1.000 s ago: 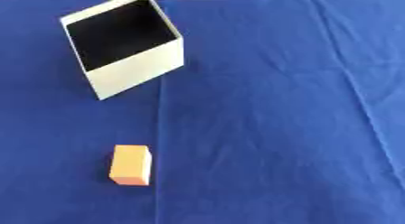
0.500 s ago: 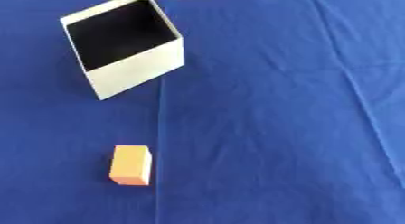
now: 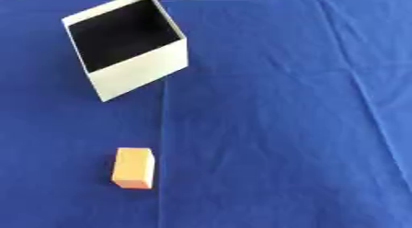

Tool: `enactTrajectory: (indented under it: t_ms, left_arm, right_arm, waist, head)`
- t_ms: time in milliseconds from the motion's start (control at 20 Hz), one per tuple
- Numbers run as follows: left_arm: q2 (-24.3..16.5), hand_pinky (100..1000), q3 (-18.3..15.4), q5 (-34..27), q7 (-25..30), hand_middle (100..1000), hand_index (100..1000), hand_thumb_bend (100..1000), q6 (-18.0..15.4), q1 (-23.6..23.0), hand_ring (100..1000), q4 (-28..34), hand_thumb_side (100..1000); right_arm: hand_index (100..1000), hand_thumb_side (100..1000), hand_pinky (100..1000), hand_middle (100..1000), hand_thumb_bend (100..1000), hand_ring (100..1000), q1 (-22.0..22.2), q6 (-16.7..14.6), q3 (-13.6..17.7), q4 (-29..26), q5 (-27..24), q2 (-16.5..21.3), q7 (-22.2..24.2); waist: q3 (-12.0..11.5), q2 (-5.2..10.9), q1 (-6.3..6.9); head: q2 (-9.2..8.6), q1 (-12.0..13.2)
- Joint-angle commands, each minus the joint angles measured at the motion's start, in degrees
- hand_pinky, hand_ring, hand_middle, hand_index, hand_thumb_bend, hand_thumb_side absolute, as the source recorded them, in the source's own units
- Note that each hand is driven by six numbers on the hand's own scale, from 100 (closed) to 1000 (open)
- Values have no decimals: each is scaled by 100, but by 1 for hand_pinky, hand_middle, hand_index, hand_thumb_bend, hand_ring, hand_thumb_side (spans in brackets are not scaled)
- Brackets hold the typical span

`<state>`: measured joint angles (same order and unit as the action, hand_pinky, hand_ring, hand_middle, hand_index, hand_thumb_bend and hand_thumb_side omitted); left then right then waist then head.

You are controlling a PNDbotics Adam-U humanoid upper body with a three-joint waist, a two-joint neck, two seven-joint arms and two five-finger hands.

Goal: Pick up objects on the table and place them in the box.

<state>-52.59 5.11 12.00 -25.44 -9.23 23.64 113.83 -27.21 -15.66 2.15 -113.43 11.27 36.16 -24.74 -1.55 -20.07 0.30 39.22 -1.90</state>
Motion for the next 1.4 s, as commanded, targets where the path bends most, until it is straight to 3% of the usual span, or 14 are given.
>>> enactTrajectory:
  t_ms: [50, 200, 450, 700, 950, 1150, 1350, 1400]
  left_arm:
    - [-214, 620, 20, 8, 164, 712, 718, 480, 34, 94, 659, 76, 695]
    - [-314, 638, 274, 134, 770, 727, 741, 537, 108, 316, 676, 76, 755]
    - [-389, 671, 903, 332, 2401, 732, 779, 589, 164, 972, 687, 76, 795]
    - [-204, 714, 1506, 322, 3860, 750, 784, 713, 328, 1604, 721, 76, 680]
    - [2, 733, 1930, 284, 4970, 790, 785, 858, 605, 2020, 752, 76, 549]
    - [178, 739, 2197, 352, 5651, 800, 803, 851, 807, 2220, 759, 76, 501]
    - [348, 758, 2439, 353, 6153, 813, 820, 774, 1170, 2339, 786, 76, 452]
    - [378, 768, 2467, 353, 6211, 816, 822, 705, 1257, 2356, 797, 76, 416]
  right_arm:
    - [768, 794, 811, 668, 100, 806, -66, -8, 62, -116, 12, 141, 7]
    - [768, 795, 811, 667, 100, 805, -54, -2, 56, -116, 9, 143, 14]
    - [768, 796, 811, 667, 100, 805, -56, 2, 34, -116, 1, 141, 44]
    - [767, 798, 811, 667, 100, 805, -63, 5, 15, -116, 4, 141, 69]
    - [767, 799, 811, 666, 100, 805, -56, 13, 4, -116, -1, 131, 82]
    - [766, 801, 811, 665, 100, 801, -51, 18, -3, -116, -4, 126, 93]
    - [765, 802, 811, 663, 100, 798, -46, 21, -5, -116, -11, 120, 95]
    - [764, 803, 810, 661, 100, 796, -43, 23, -3, -116, -13, 119, 93]
  waist:
    - [2, 142, 12]
    - [-7, 158, 16]
    - [-9, 193, 21]
    - [-7, 220, 33]
    - [-14, 241, 57]
    - [-15, 254, 68]
    - [-16, 269, 76]
    - [-18, 272, 79]
  head:
    - [-12, 20]
    - [12, 17]
    - [43, -31]
    - [64, -66]
    - [82, -94]
    - [96, -107]
    - [113, -104]
    - [116, -104]
